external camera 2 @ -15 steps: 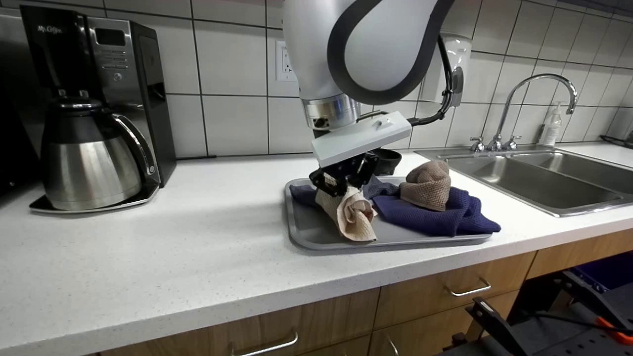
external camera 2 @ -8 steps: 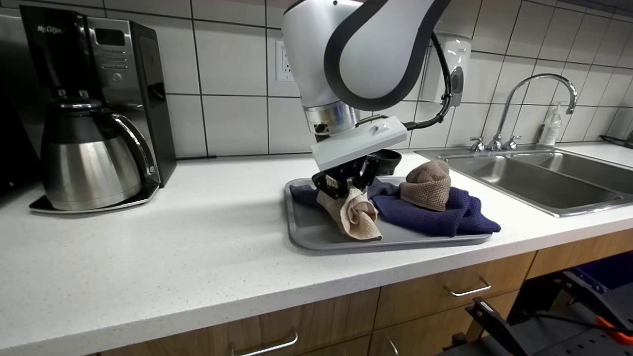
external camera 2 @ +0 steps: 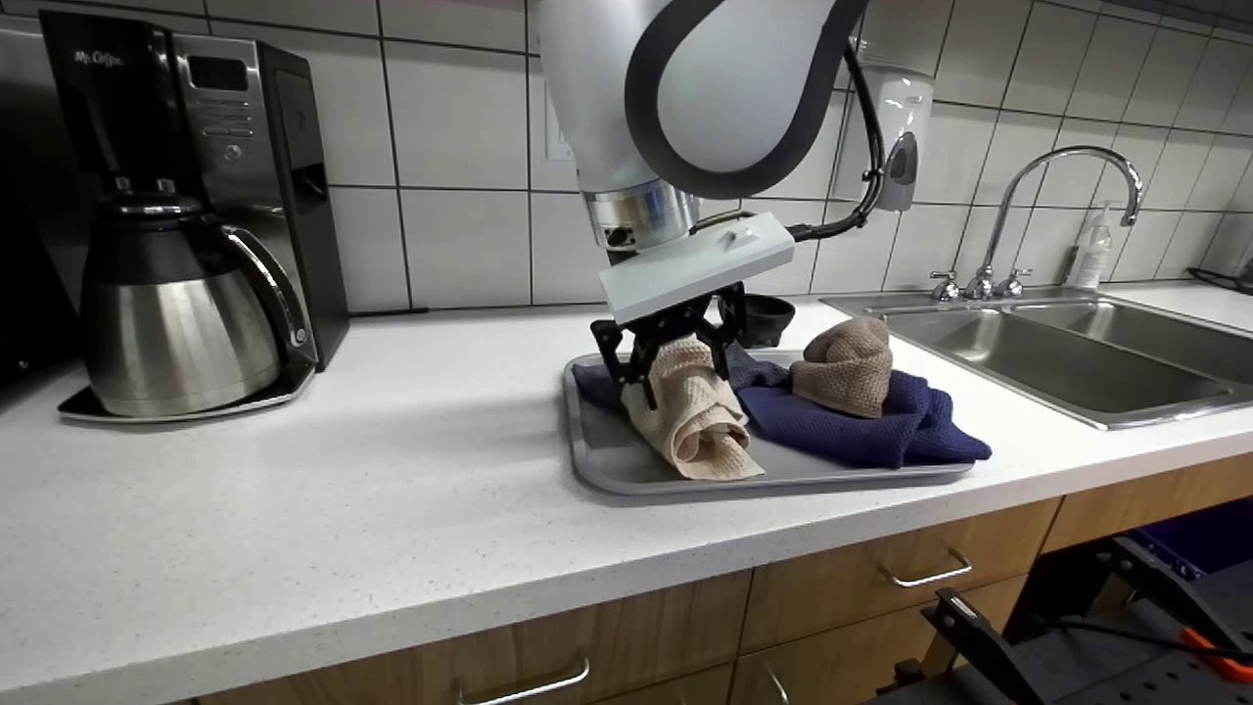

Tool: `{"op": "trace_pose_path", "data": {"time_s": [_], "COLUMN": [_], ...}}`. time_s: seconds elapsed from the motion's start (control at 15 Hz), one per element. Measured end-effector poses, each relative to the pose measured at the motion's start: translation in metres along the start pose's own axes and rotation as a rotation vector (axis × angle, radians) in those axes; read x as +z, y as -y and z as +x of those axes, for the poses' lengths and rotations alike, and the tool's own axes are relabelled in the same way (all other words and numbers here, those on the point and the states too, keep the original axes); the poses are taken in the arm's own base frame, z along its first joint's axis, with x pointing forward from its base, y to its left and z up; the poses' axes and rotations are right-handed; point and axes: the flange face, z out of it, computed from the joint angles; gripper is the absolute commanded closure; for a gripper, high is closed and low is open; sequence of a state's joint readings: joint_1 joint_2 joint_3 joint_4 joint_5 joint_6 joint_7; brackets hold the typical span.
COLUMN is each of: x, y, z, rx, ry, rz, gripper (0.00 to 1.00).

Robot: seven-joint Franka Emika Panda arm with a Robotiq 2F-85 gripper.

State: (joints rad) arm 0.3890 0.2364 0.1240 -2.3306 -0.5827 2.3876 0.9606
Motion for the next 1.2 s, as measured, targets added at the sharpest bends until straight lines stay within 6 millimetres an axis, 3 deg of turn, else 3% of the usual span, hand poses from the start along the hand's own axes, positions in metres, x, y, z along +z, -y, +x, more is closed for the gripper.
{"op": "trace_pose_path", "data": {"time_s": [0.27,0.73,1.2], "x": [-0.022,-0.046,-0.059], "y": [-0.003,-0.025,-0.065], "z": [-0.002,-0.021,-0.038], "rx": [-0.001,0.069,0.153], "ry": [-0.032,-0.066,-0.108], "rz": [0.004,0.002,0.049], "gripper": [0.00,0.00,0.00]}}
